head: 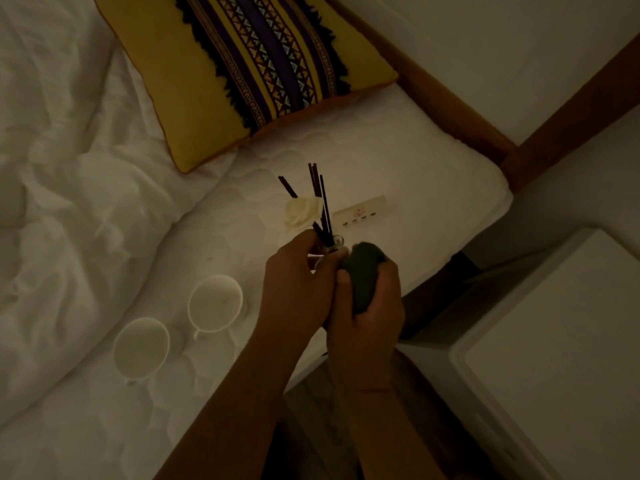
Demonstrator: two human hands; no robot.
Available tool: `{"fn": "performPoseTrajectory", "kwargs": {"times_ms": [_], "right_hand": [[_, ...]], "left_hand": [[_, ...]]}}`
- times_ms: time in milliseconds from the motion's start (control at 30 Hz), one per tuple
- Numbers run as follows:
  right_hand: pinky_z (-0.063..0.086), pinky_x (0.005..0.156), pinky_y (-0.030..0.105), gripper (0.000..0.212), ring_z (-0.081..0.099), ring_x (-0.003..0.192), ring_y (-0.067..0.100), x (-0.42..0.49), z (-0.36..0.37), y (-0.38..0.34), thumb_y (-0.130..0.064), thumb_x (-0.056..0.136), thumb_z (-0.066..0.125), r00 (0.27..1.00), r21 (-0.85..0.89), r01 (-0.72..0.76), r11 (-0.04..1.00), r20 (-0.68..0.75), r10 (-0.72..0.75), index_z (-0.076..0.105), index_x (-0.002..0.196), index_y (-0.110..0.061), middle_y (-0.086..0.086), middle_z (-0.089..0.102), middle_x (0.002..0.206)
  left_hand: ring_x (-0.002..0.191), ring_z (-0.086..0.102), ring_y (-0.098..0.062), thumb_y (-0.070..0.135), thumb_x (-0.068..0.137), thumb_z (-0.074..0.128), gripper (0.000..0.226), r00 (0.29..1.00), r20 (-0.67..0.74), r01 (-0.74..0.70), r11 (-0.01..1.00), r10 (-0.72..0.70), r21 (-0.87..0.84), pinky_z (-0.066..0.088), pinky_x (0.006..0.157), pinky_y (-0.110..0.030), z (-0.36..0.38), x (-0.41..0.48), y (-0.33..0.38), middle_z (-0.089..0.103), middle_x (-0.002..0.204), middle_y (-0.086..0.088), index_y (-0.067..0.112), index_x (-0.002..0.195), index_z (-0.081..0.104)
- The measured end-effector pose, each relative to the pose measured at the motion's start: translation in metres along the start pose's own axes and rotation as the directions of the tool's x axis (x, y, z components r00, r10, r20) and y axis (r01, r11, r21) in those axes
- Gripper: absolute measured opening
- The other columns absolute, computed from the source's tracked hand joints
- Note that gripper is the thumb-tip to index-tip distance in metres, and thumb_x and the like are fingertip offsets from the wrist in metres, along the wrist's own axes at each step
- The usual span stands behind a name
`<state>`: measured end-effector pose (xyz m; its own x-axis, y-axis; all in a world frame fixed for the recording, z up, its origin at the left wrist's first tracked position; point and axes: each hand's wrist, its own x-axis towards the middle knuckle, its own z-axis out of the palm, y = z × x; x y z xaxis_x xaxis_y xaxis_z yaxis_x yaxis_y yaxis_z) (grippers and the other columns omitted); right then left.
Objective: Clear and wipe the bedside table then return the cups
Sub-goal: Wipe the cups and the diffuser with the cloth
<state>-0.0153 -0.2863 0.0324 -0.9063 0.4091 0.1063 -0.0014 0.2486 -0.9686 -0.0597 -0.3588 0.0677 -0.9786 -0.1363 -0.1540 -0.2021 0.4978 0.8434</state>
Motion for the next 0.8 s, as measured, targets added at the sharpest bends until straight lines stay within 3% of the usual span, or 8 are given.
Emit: {"fn": "performPoseTrajectory", "kwargs": {"times_ms": [67,167,267,400,467,567,667,800], "right_hand": [[0.054,0.059,0.03,0.017,0.059,0.069,0.008,0.009,-0.005,0.001,-0.042,0.089,0.053,0.999,-0.036,-0.037,0.999,0.01,0.037,0.05,0.095,-0.026,-0.004,0.057,0.079],[0.056,0.059,0.03,0.013,0.061,0.067,0.01,0.032,-0.018,0.003,-0.038,0.089,0.057,0.982,-0.041,-0.181,0.983,0.055,0.183,0.053,0.084,-0.027,-0.008,0.057,0.072],[0.058,0.068,0.029,0.005,0.067,0.074,0.01,0.063,-0.031,0.008,-0.031,0.09,0.06,0.882,0.051,-0.415,0.909,0.268,0.387,0.064,0.087,-0.029,-0.003,0.067,0.082],[0.056,0.059,0.025,0.014,0.071,0.073,0.017,0.097,-0.036,0.009,-0.024,0.09,0.061,0.688,0.061,-0.593,0.803,0.557,0.466,0.074,0.087,-0.021,0.005,0.075,0.084],[0.055,0.054,0.024,0.02,0.069,0.066,0.015,0.107,-0.03,0.008,-0.021,0.091,0.06,0.644,0.019,-0.601,0.799,0.603,0.47,0.075,0.079,-0.022,0.006,0.074,0.079],[0.057,0.065,0.028,0.013,0.068,0.079,0.019,0.105,-0.019,0.011,-0.023,0.09,0.06,0.744,0.008,-0.519,0.855,0.497,0.447,0.071,0.096,-0.019,0.011,0.071,0.095],[0.057,0.076,0.029,0.013,0.066,0.085,0.013,0.077,-0.014,0.014,-0.03,0.092,0.059,0.844,0.015,-0.435,0.9,0.354,0.402,0.063,0.103,-0.025,0.0,0.066,0.095],[0.056,0.067,0.021,0.015,0.063,0.081,0.004,0.033,-0.004,0.018,-0.036,0.092,0.057,0.914,0.011,-0.344,0.939,0.233,0.332,0.052,0.102,-0.027,-0.008,0.06,0.09]], "left_hand": [[0.079,0.06,0.004,0.022,0.092,0.062,0.006,0.999,0.041,-0.008,0.999,0.006,0.041,0.045,0.071,-0.006,0.001,-0.001,-0.001,0.065,0.088,0.015,0.023,0.097,0.064],[0.093,0.065,-0.02,0.017,0.094,0.058,0.019,0.979,0.174,0.093,0.993,-0.105,0.077,0.046,0.074,-0.017,0.004,0.002,0.001,0.069,0.106,-0.013,0.005,0.107,0.065],[0.09,0.064,-0.012,0.022,0.091,0.063,0.022,0.982,0.184,0.018,0.991,-0.042,0.13,0.044,0.064,-0.006,-0.001,0.003,0.007,0.069,0.102,-0.002,0.01,0.109,0.066],[0.081,0.063,0.002,0.021,0.086,0.069,0.019,0.971,0.235,-0.049,0.999,0.051,-0.014,0.049,0.071,-0.004,-0.01,-0.004,0.008,0.066,0.093,0.008,0.022,0.104,0.063],[0.077,0.062,0.006,0.021,0.085,0.07,0.021,0.976,0.211,-0.048,0.999,0.05,-0.018,0.048,0.069,-0.003,-0.009,-0.006,0.005,0.066,0.091,0.01,0.022,0.105,0.063],[0.072,0.057,0.01,0.018,0.087,0.068,0.02,0.989,0.14,-0.053,0.998,0.05,0.018,0.044,0.066,0.002,-0.006,-0.001,0.0,0.064,0.09,0.009,0.017,0.107,0.064],[0.07,0.052,0.013,0.02,0.088,0.066,0.019,0.997,0.06,-0.059,0.995,0.055,0.075,0.04,0.064,0.005,-0.004,0.006,-0.005,0.06,0.088,0.012,0.016,0.107,0.064],[0.084,0.064,-0.009,0.024,0.092,0.061,0.018,0.999,0.031,0.033,0.99,-0.037,0.135,0.045,0.076,-0.011,0.001,0.01,-0.021,0.07,0.096,-0.003,0.011,0.104,0.066]]}}
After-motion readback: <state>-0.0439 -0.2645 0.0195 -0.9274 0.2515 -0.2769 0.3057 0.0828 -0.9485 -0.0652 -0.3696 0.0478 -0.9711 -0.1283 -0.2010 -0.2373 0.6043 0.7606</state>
